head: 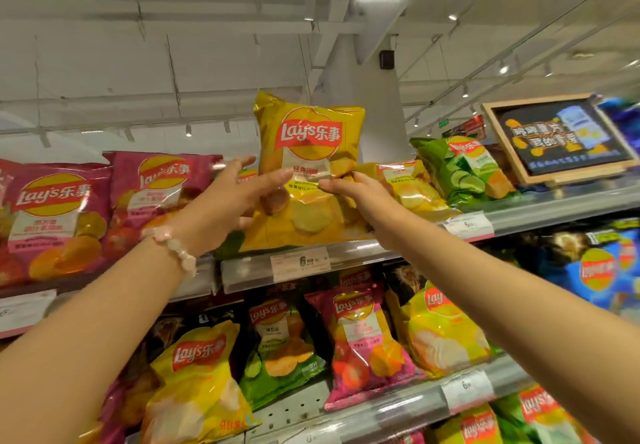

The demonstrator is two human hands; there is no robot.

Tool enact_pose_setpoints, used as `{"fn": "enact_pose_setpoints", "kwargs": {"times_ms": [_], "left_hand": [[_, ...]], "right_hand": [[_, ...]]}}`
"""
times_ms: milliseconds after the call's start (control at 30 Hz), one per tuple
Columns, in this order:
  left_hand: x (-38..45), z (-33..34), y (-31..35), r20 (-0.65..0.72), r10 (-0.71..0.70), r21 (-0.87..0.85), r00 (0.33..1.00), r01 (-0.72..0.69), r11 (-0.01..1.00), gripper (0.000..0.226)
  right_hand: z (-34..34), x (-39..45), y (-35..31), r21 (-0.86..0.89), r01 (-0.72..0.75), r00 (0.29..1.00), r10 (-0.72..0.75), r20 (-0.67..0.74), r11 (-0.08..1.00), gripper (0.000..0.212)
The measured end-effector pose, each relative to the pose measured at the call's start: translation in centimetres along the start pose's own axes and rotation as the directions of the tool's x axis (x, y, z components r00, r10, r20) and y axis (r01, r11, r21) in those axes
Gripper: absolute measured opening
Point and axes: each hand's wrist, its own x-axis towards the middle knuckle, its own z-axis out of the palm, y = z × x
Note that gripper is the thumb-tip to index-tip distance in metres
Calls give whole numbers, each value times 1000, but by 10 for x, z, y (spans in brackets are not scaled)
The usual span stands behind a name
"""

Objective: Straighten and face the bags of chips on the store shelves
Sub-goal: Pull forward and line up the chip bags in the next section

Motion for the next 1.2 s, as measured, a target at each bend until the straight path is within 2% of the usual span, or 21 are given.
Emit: {"fn": "enact_pose_setpoints", "kwargs": {"times_ms": [67,133,167,267,367,433,467,533,567,633,667,700,800,900,1067,1200], "left_hand": [[6,18,1,137,44,-43,990,-38,998,90],[11,37,2,130,53,-73,990,-44,996,61],[14,44,3,110,35,-95,993,-25,995,58],[24,62,3,59,-16,-142,998,24,990,69],[33,85,5,-14,-10,-178,1000,7,984,52],[38,97,7,-36,2,-212,999,-9,977,55],[40,101,8,-52,12,-215,999,-23,976,56],[44,108,10,-77,22,-219,997,-38,975,59],[45,111,11,-86,16,-214,996,-34,976,63],[46,119,13,-89,31,-210,996,-50,976,61],[46,123,13,-94,41,-209,995,-60,976,56],[46,127,13,-109,44,-208,993,-66,976,52],[46,140,14,-149,46,-209,988,-77,975,50],[41,150,15,-173,34,-196,984,-68,978,50],[30,156,13,-214,32,-165,976,-68,984,48],[25,151,11,-226,13,-158,974,-50,986,52]], "right_hand": [[-11,0,-1,-23,8,1000,-7,29,1000,44],[-25,-1,-3,-62,-1,999,4,47,998,45],[-33,1,-3,-79,-8,998,13,61,997,47],[-55,0,-8,-117,-19,991,34,129,993,48],[-76,2,-16,-197,9,983,28,182,980,53],[-91,2,-20,-292,67,987,-21,160,954,60],[-101,4,-22,-345,114,991,-83,104,932,64],[-130,8,-21,-522,248,951,-309,-31,816,66],[-149,11,-20,-650,276,908,-415,-67,708,63],[-188,20,-13,-868,157,858,-501,-116,471,64],[-206,22,-10,-915,60,865,-479,-153,400,69],[-220,27,-4,-924,-22,886,-421,-195,381,74],[-243,32,9,-906,-109,943,-246,-225,410,84],[-254,36,20,-878,-119,963,-160,-215,464,89],[-259,45,32,-896,-127,966,-153,-210,425,92],[-260,46,35,-881,-115,959,-180,-219,459,86]]}}
